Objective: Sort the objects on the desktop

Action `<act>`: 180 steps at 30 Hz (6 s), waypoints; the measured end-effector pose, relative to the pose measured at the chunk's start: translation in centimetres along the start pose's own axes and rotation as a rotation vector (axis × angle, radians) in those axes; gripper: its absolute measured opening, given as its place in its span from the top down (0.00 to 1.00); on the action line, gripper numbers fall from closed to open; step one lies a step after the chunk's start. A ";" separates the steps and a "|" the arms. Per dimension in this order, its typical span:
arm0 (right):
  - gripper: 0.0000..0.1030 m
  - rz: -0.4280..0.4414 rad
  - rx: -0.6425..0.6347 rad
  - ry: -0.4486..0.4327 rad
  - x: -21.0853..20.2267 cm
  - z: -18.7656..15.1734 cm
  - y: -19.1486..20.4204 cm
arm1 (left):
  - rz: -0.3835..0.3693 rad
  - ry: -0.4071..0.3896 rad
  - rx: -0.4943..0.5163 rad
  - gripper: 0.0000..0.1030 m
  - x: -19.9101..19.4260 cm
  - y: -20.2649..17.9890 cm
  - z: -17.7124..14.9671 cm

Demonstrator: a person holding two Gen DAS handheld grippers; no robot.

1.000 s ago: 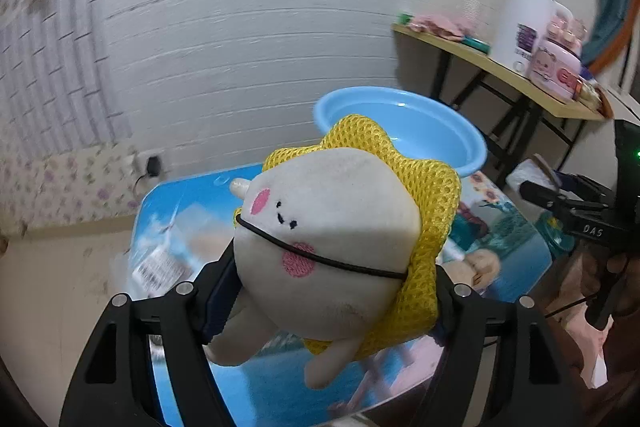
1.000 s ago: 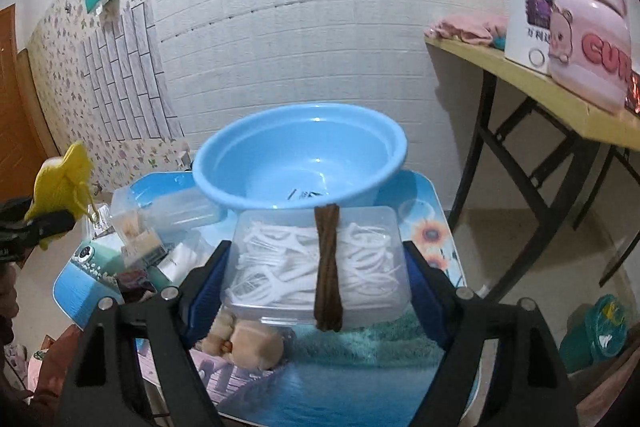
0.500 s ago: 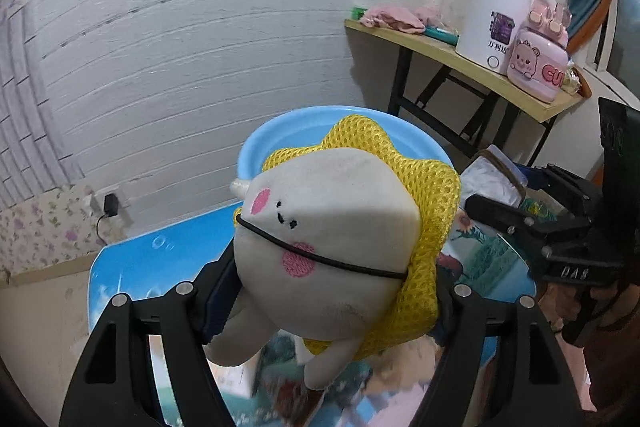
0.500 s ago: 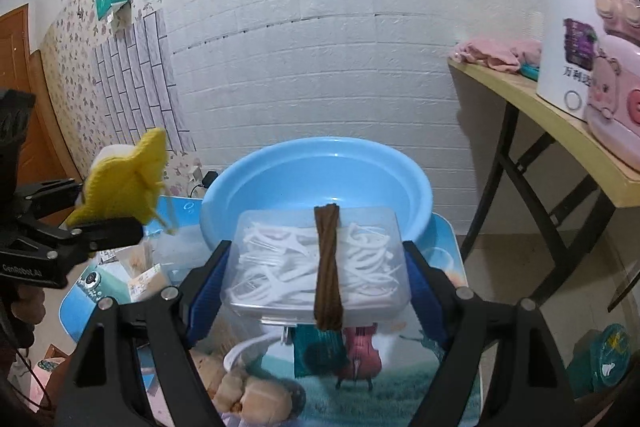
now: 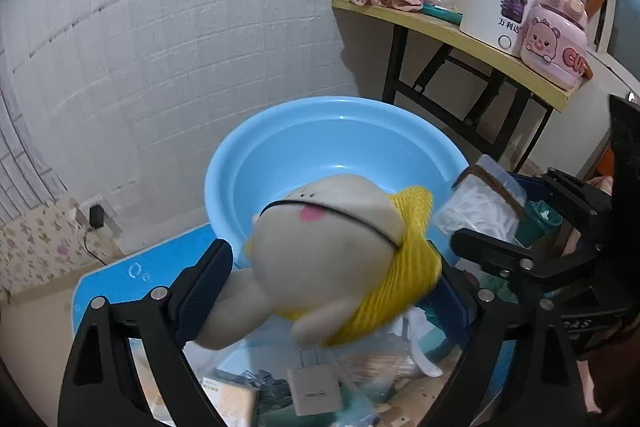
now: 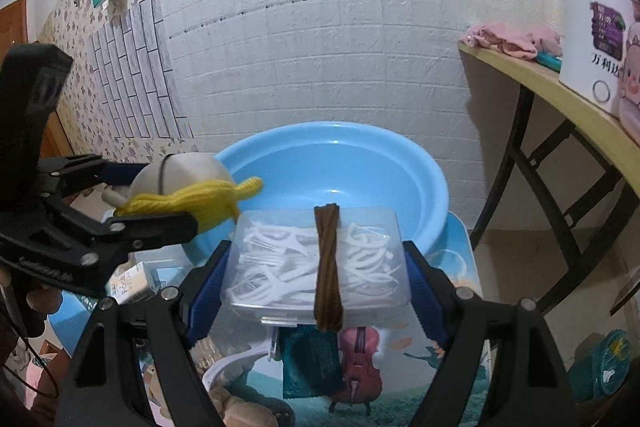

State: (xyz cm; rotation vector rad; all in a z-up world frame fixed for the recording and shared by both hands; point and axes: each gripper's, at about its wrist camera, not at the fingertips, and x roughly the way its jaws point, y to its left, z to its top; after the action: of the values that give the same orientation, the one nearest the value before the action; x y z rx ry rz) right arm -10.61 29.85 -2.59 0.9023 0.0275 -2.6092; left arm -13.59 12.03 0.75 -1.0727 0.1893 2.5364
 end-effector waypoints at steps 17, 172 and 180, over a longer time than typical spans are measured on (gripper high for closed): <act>0.10 0.010 0.038 0.054 1.8 0.4 0.7 | 0.037 -0.030 -0.024 0.05 -2.7 1.2 -1.6; 0.00 -0.137 0.059 0.142 1.8 -11.5 1.7 | 0.221 0.014 -0.225 0.64 -4.7 7.1 -21.4; 0.00 -0.137 0.057 0.142 1.8 -11.5 1.7 | 0.218 0.023 -0.219 0.64 -4.7 7.1 -21.2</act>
State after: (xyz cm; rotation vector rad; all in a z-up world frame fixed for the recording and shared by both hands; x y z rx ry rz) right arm -4.52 29.30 -12.61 1.1422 0.0551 -2.6772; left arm 0.68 -1.47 -10.92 -1.2223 0.0363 2.7915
